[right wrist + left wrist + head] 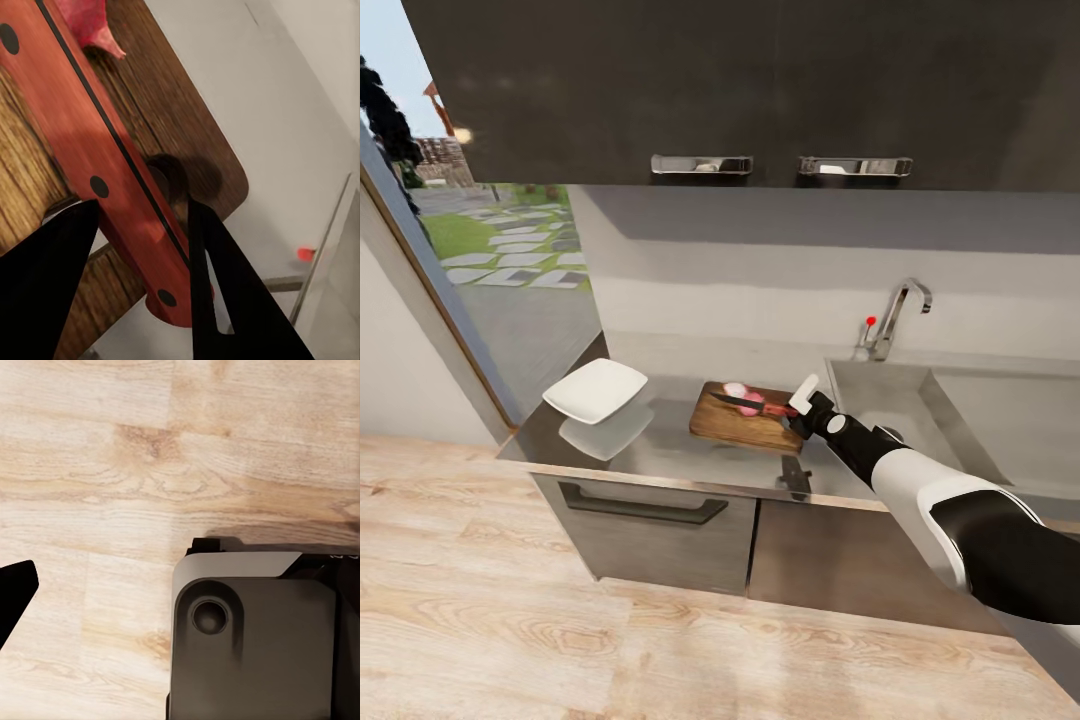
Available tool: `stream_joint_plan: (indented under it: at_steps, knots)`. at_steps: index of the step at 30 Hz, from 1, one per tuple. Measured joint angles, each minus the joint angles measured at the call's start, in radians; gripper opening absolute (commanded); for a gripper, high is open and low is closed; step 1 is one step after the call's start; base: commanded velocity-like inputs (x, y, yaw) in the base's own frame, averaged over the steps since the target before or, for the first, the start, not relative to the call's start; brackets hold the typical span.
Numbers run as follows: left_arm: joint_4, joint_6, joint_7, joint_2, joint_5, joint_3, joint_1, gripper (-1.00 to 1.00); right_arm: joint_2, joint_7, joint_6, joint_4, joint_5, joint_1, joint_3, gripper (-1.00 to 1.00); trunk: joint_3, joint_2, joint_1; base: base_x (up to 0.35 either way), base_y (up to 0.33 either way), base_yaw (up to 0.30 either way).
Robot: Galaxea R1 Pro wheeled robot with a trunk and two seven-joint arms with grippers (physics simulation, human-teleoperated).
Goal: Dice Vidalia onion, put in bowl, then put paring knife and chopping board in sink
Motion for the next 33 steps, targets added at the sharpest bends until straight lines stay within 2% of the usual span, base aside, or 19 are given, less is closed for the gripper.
stream_joint_plan:
  at_steps: [14, 18, 21, 27, 33]
  knots:
    - [0.0, 0.0, 0.0, 0.0, 0.0, 0.0, 0.0, 1.0, -0.007, 0.01, -0.005, -0.016, -0.005, 0.0, -0.004, -1.0, 0.0, 0.0, 0.0, 0.0, 0.0, 0.0]
    - [0.0, 0.0, 0.0, 0.0, 0.0, 0.0, 0.0, 1.0, -0.023, 0.079, -0.003, -0.041, -0.009, 0.0, -0.009, -1.0, 0.0, 0.0, 0.0, 0.0, 0.0, 0.0]
    - [0.0, 0.0, 0.0, 0.0, 0.0, 0.0, 0.0, 1.0, -0.04, 0.102, 0.0, -0.069, -0.017, 0.0, -0.006, -1.0, 0.0, 0.0, 0.0, 0.0, 0.0, 0.0]
    - [0.0, 0.0, 0.0, 0.0, 0.0, 0.0, 0.0, 1.0, -0.054, 0.11, 0.001, -0.084, -0.063, 0.0, -0.006, -1.0, 0.0, 0.0, 0.0, 0.0, 0.0, 0.0]
    - [0.0, 0.0, 0.0, 0.0, 0.0, 0.0, 0.0, 1.0, -0.062, 0.11, 0.001, -0.085, -0.086, 0.0, -0.012, -1.0, 0.0, 0.0, 0.0, 0.024, 0.0, 0.0]
